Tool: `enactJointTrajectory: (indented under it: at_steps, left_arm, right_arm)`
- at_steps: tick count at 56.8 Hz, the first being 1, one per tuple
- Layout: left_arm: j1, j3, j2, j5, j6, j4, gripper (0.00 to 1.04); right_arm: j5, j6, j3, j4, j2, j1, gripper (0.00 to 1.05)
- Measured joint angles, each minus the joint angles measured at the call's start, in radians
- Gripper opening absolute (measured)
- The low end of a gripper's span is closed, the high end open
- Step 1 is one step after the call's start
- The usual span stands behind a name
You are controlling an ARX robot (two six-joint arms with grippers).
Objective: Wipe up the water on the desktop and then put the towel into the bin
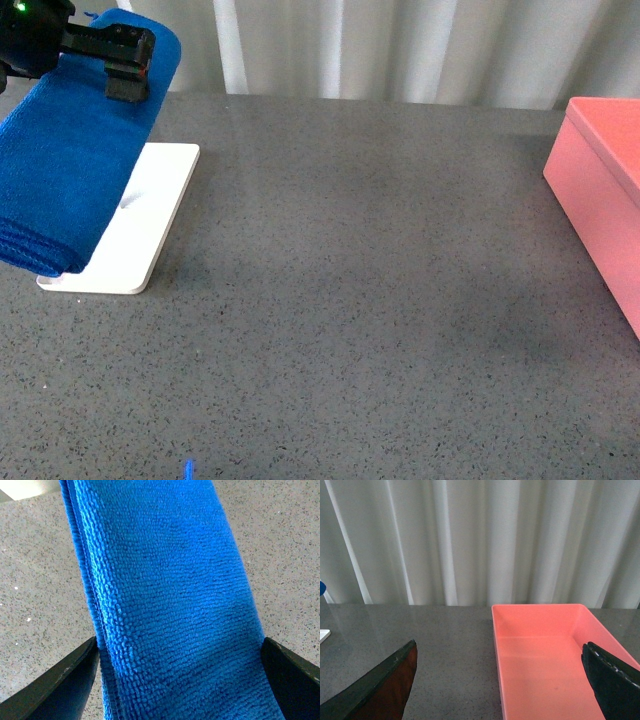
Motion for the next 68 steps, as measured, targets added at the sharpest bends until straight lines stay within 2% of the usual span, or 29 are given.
enactJointTrajectory:
  at_steps: [2, 12, 18, 26, 30, 40, 49, 55, 59, 68]
  left_arm:
    - [0.003, 0.0, 0.001, 0.006, -0.011, 0.002, 0.96]
    - [0.005, 0.0, 0.001, 0.034, -0.036, 0.013, 0.7]
    - [0.006, -0.016, -0.011, 0.053, -0.037, 0.018, 0.43]
    - [0.005, -0.048, -0.037, 0.085, -0.045, 0.033, 0.14]
    - [0.006, -0.052, -0.049, 0.113, -0.059, 0.035, 0.06]
    - [0.006, -0.069, -0.129, 0.222, -0.095, 0.034, 0.05]
    - [-0.021, -0.114, -0.293, 0.394, -0.181, 0.051, 0.05]
    - [-0.077, -0.172, -0.394, 0.495, -0.244, 0.078, 0.05]
    - [-0.148, -0.245, -0.472, 0.585, -0.328, 0.135, 0.05]
    - [-0.256, -0.33, -0.527, 0.619, -0.43, 0.225, 0.05]
  right_arm:
    - [0.0, 0.0, 0.0, 0.0, 0.0, 0.0, 0.98]
    - [0.0, 0.0, 0.0, 0.0, 0.0, 0.0, 0.98]
    - [0.0, 0.0, 0.0, 0.0, 0.0, 0.0, 0.98]
    - [0.0, 0.0, 0.0, 0.0, 0.0, 0.0, 0.98]
    - [0.0, 0.0, 0.0, 0.0, 0.0, 0.0, 0.98]
    - [0.0, 0.0, 0.0, 0.0, 0.0, 0.0, 0.98]
    - [0.0, 0.0, 0.0, 0.0, 0.0, 0.0, 0.98]
    - [0.0, 0.0, 0.0, 0.0, 0.0, 0.0, 0.98]
    - [0.0, 0.0, 0.0, 0.0, 0.0, 0.0, 0.98]
    - [0.0, 0.0, 0.0, 0.0, 0.0, 0.0, 0.98]
